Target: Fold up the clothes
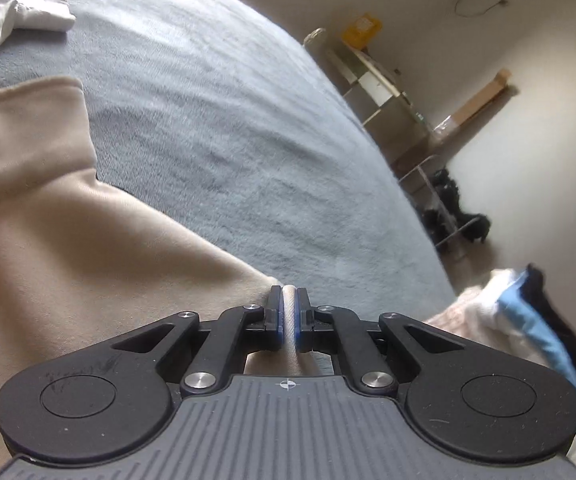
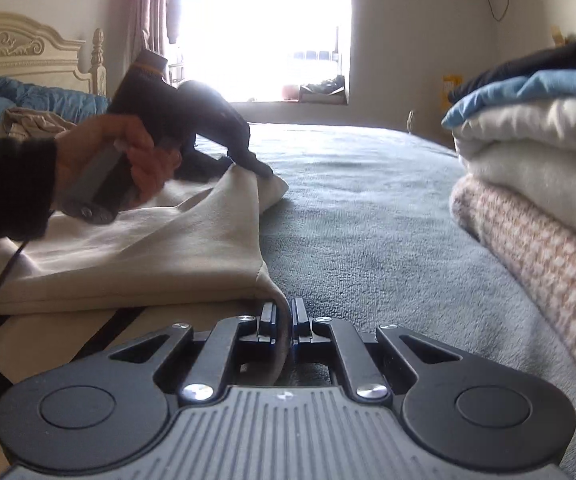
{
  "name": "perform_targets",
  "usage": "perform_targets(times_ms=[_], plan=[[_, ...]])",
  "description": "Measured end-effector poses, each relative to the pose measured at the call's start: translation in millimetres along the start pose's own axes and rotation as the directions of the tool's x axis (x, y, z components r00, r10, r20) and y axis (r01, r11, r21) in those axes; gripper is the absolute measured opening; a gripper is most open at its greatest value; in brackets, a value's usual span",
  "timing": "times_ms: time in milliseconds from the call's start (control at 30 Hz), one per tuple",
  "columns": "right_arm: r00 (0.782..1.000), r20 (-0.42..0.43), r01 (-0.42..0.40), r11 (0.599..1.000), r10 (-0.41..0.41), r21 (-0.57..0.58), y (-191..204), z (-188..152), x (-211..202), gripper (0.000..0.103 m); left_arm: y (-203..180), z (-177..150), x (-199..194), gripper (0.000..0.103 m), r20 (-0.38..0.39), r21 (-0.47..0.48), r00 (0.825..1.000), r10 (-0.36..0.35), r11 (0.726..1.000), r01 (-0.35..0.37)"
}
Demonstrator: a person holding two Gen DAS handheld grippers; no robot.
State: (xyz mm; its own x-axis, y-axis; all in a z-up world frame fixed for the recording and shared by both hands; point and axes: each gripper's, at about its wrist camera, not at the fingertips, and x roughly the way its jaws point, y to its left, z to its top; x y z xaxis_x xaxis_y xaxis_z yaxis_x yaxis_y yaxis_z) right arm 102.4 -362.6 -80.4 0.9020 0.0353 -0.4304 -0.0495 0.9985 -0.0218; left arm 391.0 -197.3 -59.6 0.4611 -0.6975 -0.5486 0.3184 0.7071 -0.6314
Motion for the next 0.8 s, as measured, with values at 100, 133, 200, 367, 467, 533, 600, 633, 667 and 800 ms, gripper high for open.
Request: perform_targets(times_ms=[100, 133, 200, 367, 467, 533, 600, 633, 667, 800], plan=[[1.0, -0.011, -0.012, 1.0, 0.012, 0.023, -3, -1, 2, 0.006, -3, 4, 3, 0.011, -0.013, -0.015, 1.0, 0.008, 1.0, -0.008], [1.0, -0.015, -0.015, 0.999, 0.016, 0.03, -5, -1, 2, 0.006, -5, 7, 1, 0.014, -0.009, -0.029, 1.0, 0.007, 1.0, -0.007], [1.0, -0.019, -0.021, 0.999, 0.021, 0.041, -6, -1, 3, 0.006, -9, 12, -3, 0.026, -0.002, -0.055, 1.0, 0.004, 0.998, -0.004], [0.999, -0.022, -0.027, 0.998, 0.028, 0.053, -9, -1, 3, 0.006, -18, 27, -22, 0.044, 0.085, -0.126, 0.996, 0.018, 0.992, -0.007], [0.998, -0.025, -0.051, 0.995, 0.054, 0.091, -15, -1, 5, 0.007, -24, 33, -44, 0.044, 0.117, -0.146, 0.993, 0.033, 0.989, -0.016], [0.996, -0.027, -0.075, 0.989, 0.079, 0.127, -22, -2, 6, 0.007, -33, 34, -67, 0.044, 0.135, -0.119, 0.989, 0.056, 0.992, -0.04], [0.994, -0.03, -0.1, 0.981, 0.106, 0.165, -28, -2, 7, 0.008, -42, 30, -104, 0.044, 0.175, -0.085, 0.983, 0.059, 0.995, -0.044], [0.992, -0.03, -0.112, 0.976, 0.12, 0.184, -31, -2, 7, 0.009, -46, 28, -127, 0.044, 0.202, -0.069, 0.978, 0.056, 0.997, -0.043], [0.99, -0.03, -0.126, 0.971, 0.135, 0.204, -34, -2, 7, 0.009, -50, 25, -151, 0.044, 0.229, -0.053, 0.972, 0.052, 0.998, -0.04], [0.976, -0.025, -0.197, 0.93, 0.215, 0.31, -52, -3, 8, 0.016, -61, 2, -260, 0.049, 0.343, -0.002, 0.936, 0.076, 0.997, -0.08]])
